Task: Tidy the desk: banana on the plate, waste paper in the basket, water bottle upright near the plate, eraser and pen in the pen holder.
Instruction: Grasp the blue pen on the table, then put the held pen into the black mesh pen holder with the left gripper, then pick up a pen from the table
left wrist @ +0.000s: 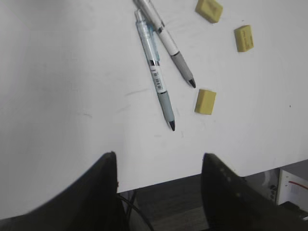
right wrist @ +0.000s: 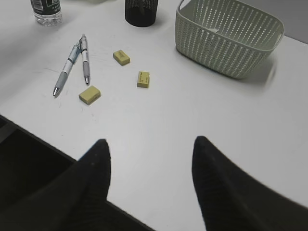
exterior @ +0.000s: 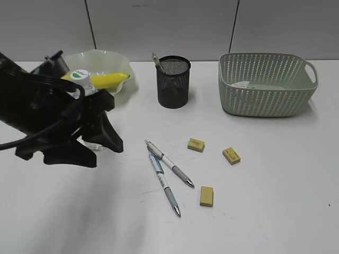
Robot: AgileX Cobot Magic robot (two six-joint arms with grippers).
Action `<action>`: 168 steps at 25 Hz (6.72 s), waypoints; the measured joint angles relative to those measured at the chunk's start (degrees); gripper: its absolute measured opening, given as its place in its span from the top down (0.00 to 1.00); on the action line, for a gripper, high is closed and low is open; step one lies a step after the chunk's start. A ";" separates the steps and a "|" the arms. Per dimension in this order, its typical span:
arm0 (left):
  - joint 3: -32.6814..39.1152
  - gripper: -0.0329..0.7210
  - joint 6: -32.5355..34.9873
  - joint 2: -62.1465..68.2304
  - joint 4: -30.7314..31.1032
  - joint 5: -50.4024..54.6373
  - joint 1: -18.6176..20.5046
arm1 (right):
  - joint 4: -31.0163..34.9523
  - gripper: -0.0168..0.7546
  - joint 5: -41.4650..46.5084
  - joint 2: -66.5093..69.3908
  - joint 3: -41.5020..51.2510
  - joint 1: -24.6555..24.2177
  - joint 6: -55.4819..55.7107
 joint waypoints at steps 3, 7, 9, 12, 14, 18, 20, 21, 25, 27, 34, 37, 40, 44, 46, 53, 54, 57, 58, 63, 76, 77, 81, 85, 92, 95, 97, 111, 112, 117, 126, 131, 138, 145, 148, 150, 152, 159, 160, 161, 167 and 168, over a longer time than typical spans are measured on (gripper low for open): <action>-0.83 0.41 -5.56 4.42 -0.22 -1.84 -1.85 | 0.00 0.41 0.00 0.00 0.00 0.00 0.00; -4.64 0.41 -13.06 9.45 2.42 -2.84 -4.97 | 0.00 0.41 0.00 0.00 0.00 0.00 0.04; -7.21 0.41 -18.40 12.10 7.14 -2.51 -6.75 | 0.00 0.41 0.00 0.00 0.00 0.00 0.04; -10.94 0.41 -26.59 16.03 14.07 -0.28 -8.95 | 0.00 0.41 0.00 0.00 0.00 0.00 0.04; -13.20 0.41 -30.37 18.39 16.18 1.00 -9.60 | 0.00 0.41 0.00 0.00 0.00 0.00 0.04; -18.20 0.41 -33.92 22.45 17.80 2.21 -11.14 | 0.00 0.41 0.00 0.00 0.00 0.00 0.04; -20.61 0.41 -35.85 24.54 18.98 3.50 -12.07 | 0.00 0.41 0.00 0.00 0.00 0.00 0.04; -21.50 0.41 -36.70 25.65 19.57 4.46 -12.37 | 0.00 0.41 0.00 0.00 0.00 0.00 0.10; -24.63 0.41 -38.35 29.38 21.55 8.51 -12.63 | -0.02 0.41 0.00 0.00 0.00 0.00 0.10; -26.05 0.41 -38.52 30.88 21.80 9.21 -12.63 | -0.07 0.41 0.00 0.00 0.00 0.00 0.10; -31.17 0.42 -38.75 35.34 21.67 10.00 -13.06 | -0.07 0.41 0.00 0.00 0.00 0.00 0.10; -32.77 0.44 -38.75 36.93 21.62 12.39 -13.10 | -0.08 0.41 0.00 0.00 0.00 0.00 0.10; -33.64 0.48 -38.86 38.16 21.50 13.37 -13.10 | -0.08 0.41 0.00 0.00 0.00 0.00 0.10; -33.85 0.49 -38.91 38.77 21.34 13.44 -13.10 | -0.08 0.41 0.00 0.00 0.00 0.00 0.10; -33.91 0.49 -38.91 39.50 20.99 12.98 -13.10 | -0.08 0.41 0.00 0.00 0.00 0.00 0.10; -34.11 0.59 -38.92 41.47 19.64 12.12 -13.10 | -0.13 0.41 0.00 0.00 0.00 0.00 0.16; -34.11 0.64 -38.92 41.47 19.75 11.77 -13.10 | -0.13 0.41 0.00 0.00 0.00 0.00 0.16; -34.11 0.83 -38.81 41.47 19.87 11.93 -13.10 | -0.13 0.41 0.00 0.00 0.00 0.00 0.16; -34.11 0.84 -38.40 41.47 19.87 11.82 -13.10 | -0.13 0.41 0.00 0.00 0.00 0.00 0.16; -34.11 0.84 -37.51 39.29 19.92 10.97 -13.10 | -0.13 0.41 0.00 0.00 0.00 0.00 0.16; -34.11 0.84 -37.41 22.68 33.11 10.83 -13.17 | -0.13 0.41 0.00 0.00 0.00 0.00 0.16; -34.11 0.84 -37.41 21.36 34.57 9.10 -13.17 | -0.13 0.41 0.00 0.00 0.00 0.00 0.16; -34.11 0.84 -37.41 18.95 40.03 -1.20 -13.17 | -0.13 0.41 0.00 0.00 0.00 0.00 0.16; -34.05 0.84 -35.98 19.15 46.64 -17.73 -13.17 | -0.13 0.41 0.00 0.00 0.00 0.00 0.16; -34.05 0.84 -35.53 22.89 57.30 -34.96 -9.57 | -0.13 0.41 0.00 0.00 0.00 0.00 0.16; -34.01 0.84 -35.49 26.06 60.27 -38.15 -6.99 | -0.13 0.41 0.00 0.00 0.00 0.00 0.16; -34.01 0.84 -35.49 28.05 63.76 -41.54 -5.39 | -0.13 0.41 0.00 0.00 0.00 0.00 0.16; -36.95 0.84 -35.35 40.30 68.25 -54.91 -0.97 | -0.13 0.41 0.00 -0.11 0.00 0.00 0.16; -37.76 0.84 -35.24 40.75 68.55 -54.82 -0.97 | -0.13 0.41 0.00 -0.11 0.00 0.00 0.16; -40.06 0.82 -34.79 41.80 71.24 -53.03 -0.97 | -0.13 0.41 0.00 -0.11 0.00 0.00 0.16; -40.11 0.64 -34.62 42.03 73.07 -53.01 -0.97 | -0.13 0.41 0.00 -0.17 0.00 0.00 0.16; -40.11 0.59 -34.62 41.23 73.07 -53.60 -0.97 | -0.13 0.41 0.00 -0.17 0.00 0.00 0.16; -40.11 0.59 -34.62 33.15 73.07 -51.97 -1.02 | -0.13 0.41 0.00 -0.17 0.00 0.00 0.16; -40.11 0.59 -34.62 20.81 72.44 -33.72 -2.10 | -0.13 0.41 0.00 -0.17 0.00 0.00 0.16; -40.11 0.59 -34.62 14.97 72.44 -22.90 -3.42 | -0.13 0.41 0.00 -0.17 0.00 0.00 0.16; -40.11 0.59 -34.42 11.05 72.44 -16.36 -4.74 | -0.13 0.41 0.00 -0.17 0.00 0.00 0.16; -40.11 0.60 -32.01 7.84 72.33 -9.61 -6.45 | -0.13 0.41 0.00 -0.17 0.00 0.00 0.16; -40.11 0.66 -18.05 -1.05 63.76 8.08 -14.71 | -0.13 0.41 0.00 -0.17 0.00 0.00 0.16; -40.11 0.66 -17.12 -2.09 62.71 10.20 -15.83 | -0.13 0.41 0.00 -0.17 0.00 0.00 0.16; -40.11 0.66 -15.97 -2.92 61.51 12.72 -16.88 | -0.13 0.41 0.00 -0.17 0.00 0.00 0.16; -40.11 0.66 -9.95 -7.74 54.69 26.11 -21.37 | -0.13 0.41 0.00 -0.17 0.00 0.00 0.16; -40.11 0.66 -9.38 -8.45 53.42 27.06 -21.89 | -0.13 0.41 0.00 -0.17 0.00 0.00 0.16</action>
